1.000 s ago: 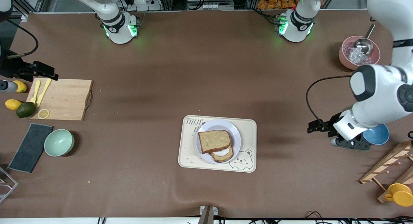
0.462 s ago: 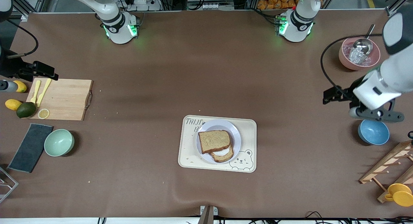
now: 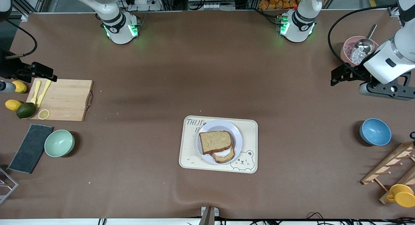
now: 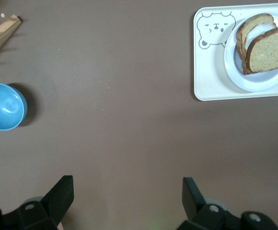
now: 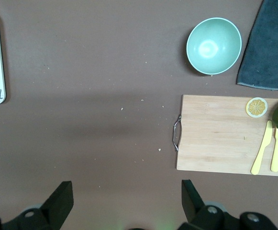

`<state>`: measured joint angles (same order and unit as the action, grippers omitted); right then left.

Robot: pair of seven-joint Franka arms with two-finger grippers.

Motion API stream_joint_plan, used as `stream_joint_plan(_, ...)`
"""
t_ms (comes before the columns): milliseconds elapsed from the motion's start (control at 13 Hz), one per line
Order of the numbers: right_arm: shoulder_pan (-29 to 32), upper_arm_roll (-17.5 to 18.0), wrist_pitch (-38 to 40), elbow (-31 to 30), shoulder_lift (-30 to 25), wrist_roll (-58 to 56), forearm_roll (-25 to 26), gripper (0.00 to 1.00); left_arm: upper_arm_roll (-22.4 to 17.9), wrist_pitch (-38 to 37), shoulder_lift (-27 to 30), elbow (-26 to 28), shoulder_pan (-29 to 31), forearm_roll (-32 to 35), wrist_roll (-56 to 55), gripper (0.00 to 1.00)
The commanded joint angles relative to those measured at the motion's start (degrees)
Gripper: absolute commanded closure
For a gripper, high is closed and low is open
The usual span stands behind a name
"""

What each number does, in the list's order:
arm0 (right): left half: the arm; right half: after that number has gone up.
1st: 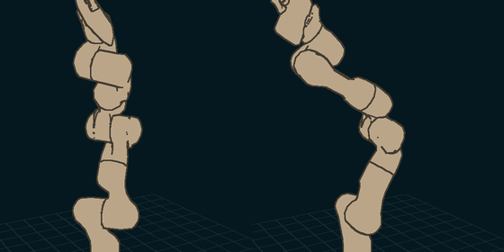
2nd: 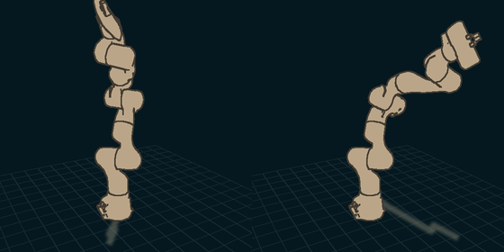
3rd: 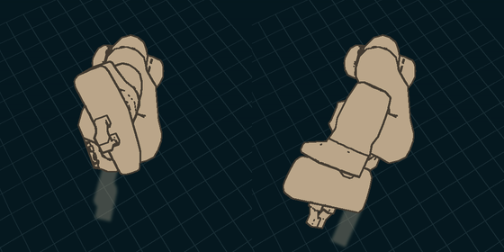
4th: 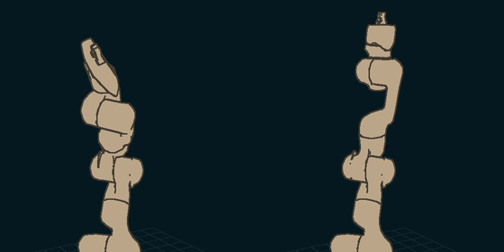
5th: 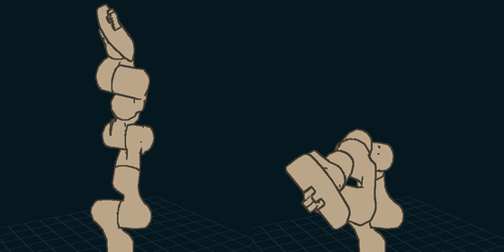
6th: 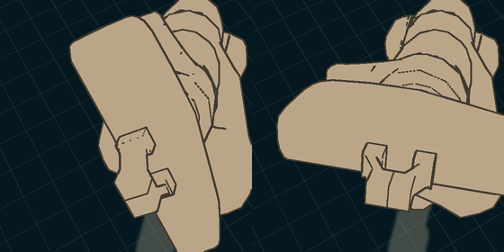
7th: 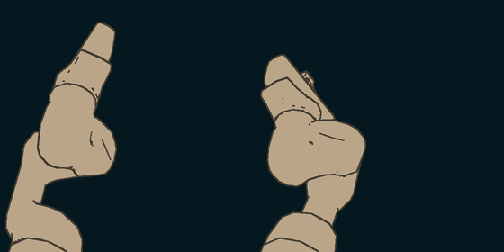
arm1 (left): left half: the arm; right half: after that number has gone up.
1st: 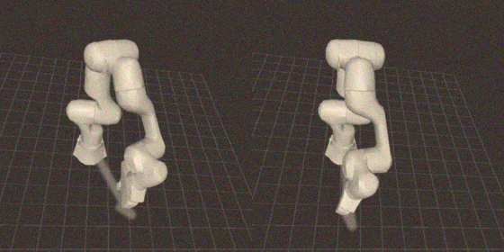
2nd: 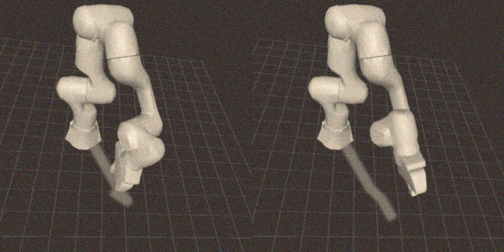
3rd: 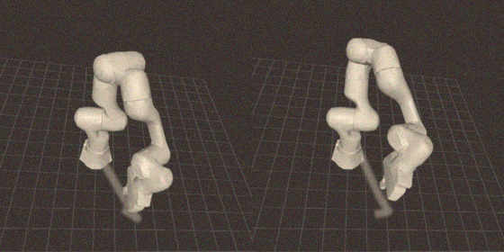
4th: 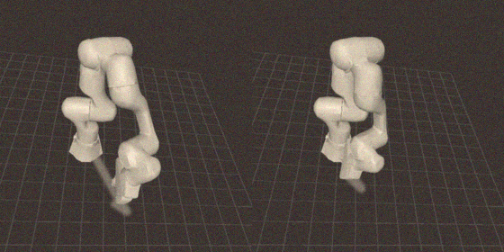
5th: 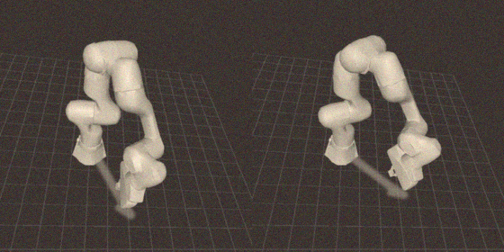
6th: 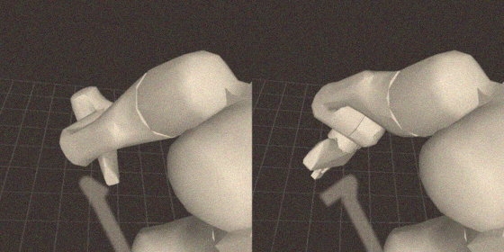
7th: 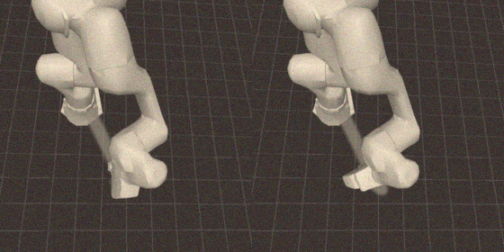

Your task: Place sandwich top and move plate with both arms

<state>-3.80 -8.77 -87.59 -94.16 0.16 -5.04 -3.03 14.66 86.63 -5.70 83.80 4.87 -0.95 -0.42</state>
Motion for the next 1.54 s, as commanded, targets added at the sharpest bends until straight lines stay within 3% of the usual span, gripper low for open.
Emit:
stream_joint_plan(0, 0.28, 0.16, 0.14, 0.3, -0.08, 0.91, 1.1, 0.0, 0.11, -1.81, 2.26, 0.4, 0.49, 1.57, -0.98, 0.0)
stream_joint_plan(231, 0.11, 0.16, 0.22, 0.3, -0.07, 0.91, 1.01, 0.0, -1.29, -2.34, 3.49, 0.4, -0.3, 3.94, -0.28, 0.0)
stream_joint_plan(538, 0.2, 0.16, 0.05, 0.3, 0.01, 0.91, 1.01, 0.0, -10.95, -3.83, 3.94, 0.23, -9.69, 3.94, -0.02, 0.0)
stream_joint_plan(1462, 0.37, 0.16, 0.58, 0.3, 0.01, 0.91, 0.92, 0.0, -10.26, -8.49, 4.38, -3.02, -8.65, -0.36, -3.44, 0.0)
